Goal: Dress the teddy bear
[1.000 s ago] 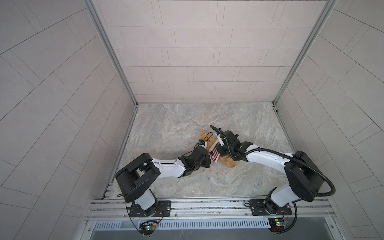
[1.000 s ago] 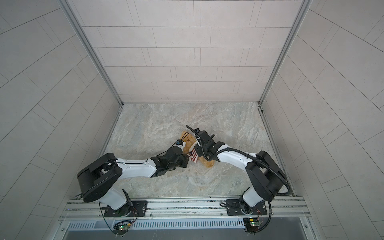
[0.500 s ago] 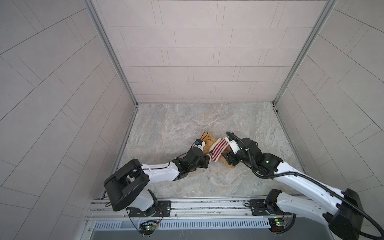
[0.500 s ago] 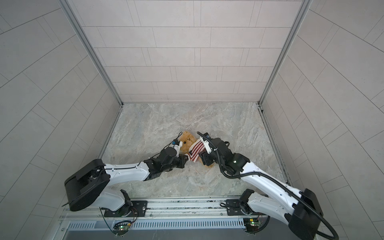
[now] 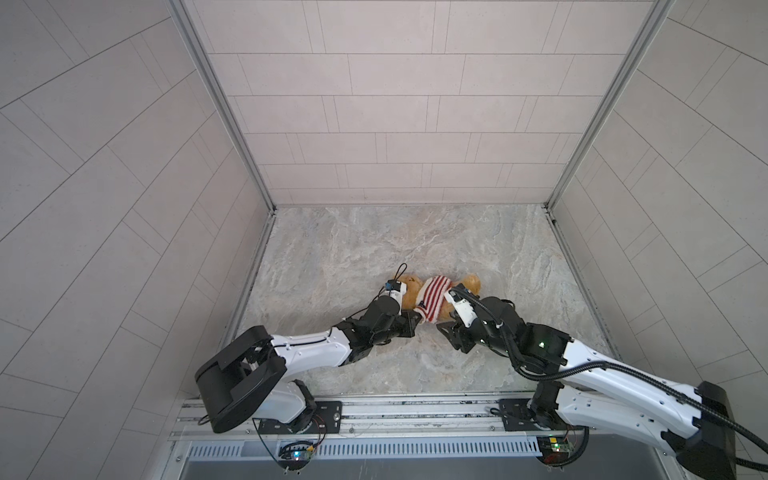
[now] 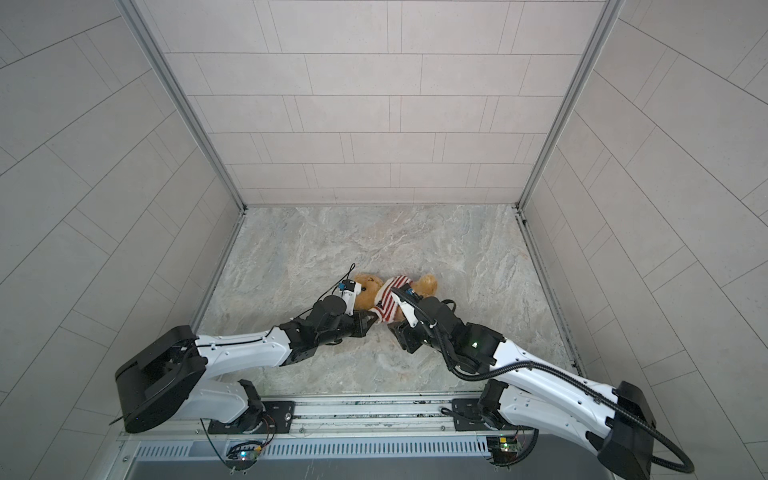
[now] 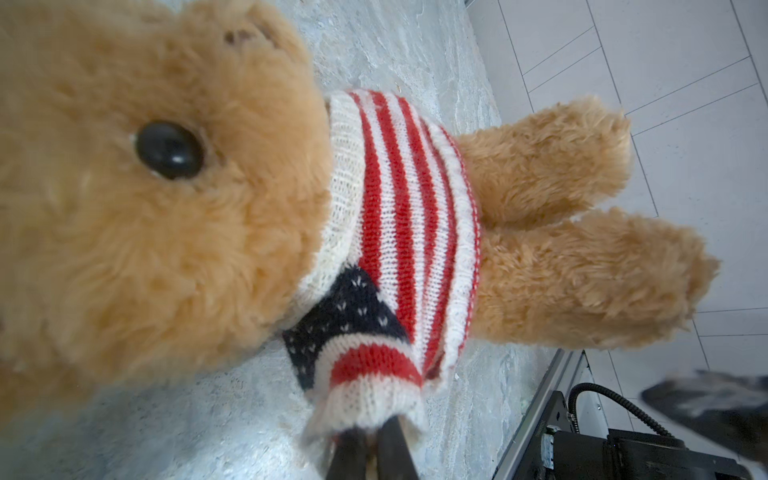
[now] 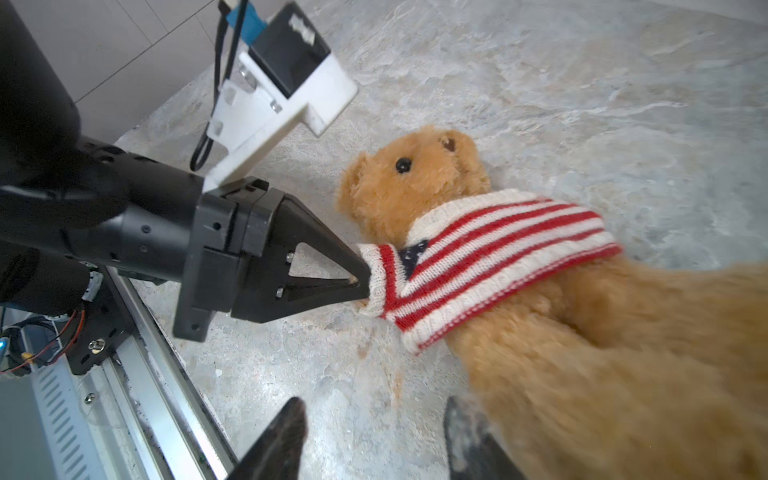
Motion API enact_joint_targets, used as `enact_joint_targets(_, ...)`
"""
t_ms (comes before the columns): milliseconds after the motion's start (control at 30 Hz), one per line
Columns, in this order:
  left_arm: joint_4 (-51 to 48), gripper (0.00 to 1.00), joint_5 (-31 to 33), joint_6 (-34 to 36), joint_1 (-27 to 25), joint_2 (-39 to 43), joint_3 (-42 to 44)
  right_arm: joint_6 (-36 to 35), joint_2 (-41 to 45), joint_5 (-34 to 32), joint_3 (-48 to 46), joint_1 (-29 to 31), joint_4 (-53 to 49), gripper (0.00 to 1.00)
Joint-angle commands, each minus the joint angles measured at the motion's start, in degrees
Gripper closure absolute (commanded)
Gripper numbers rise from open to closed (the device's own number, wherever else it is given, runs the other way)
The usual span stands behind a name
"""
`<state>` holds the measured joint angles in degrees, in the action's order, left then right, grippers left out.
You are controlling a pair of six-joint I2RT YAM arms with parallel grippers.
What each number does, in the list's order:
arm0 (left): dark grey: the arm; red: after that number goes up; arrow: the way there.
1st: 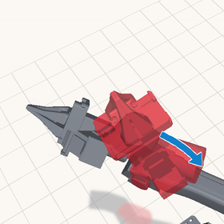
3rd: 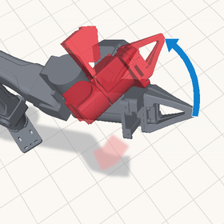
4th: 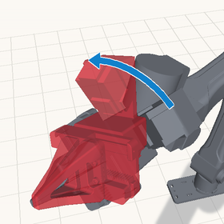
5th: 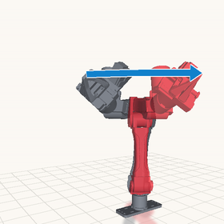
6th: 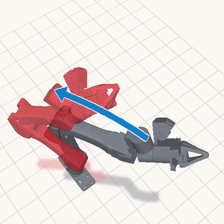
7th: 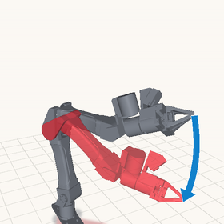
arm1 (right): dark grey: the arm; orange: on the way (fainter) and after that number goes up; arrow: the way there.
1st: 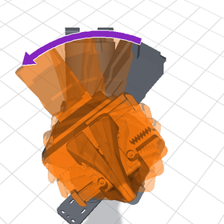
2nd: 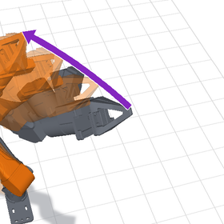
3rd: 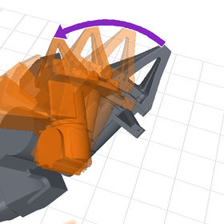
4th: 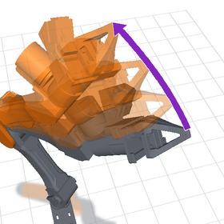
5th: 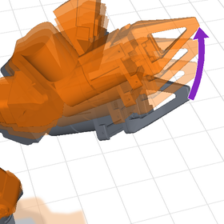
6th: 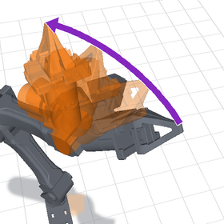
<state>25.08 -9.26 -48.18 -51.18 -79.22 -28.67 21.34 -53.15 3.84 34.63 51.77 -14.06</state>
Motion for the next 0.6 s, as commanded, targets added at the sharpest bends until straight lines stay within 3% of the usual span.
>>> enact_joint_targets(0,3.23,1.0,-1.48,-1.34,0.11,0.3,0.63,3.8,-3.29,0.96,-2.91,0.09,8.45,0.5)
enact_joint_targets(167,4.08,1.0,-2.27,-1.39,-0.26,1.03,0.63,6.06,-8.76,-0.27,-3.35,-0.47,10.46,0.53)
enact_joint_targets(567,5.24,1.0,-3.75,-0.51,-0.59,2.32,1.86,10.12,-10.33,-1.73,-7.56,-5.03,17.4,0.54)
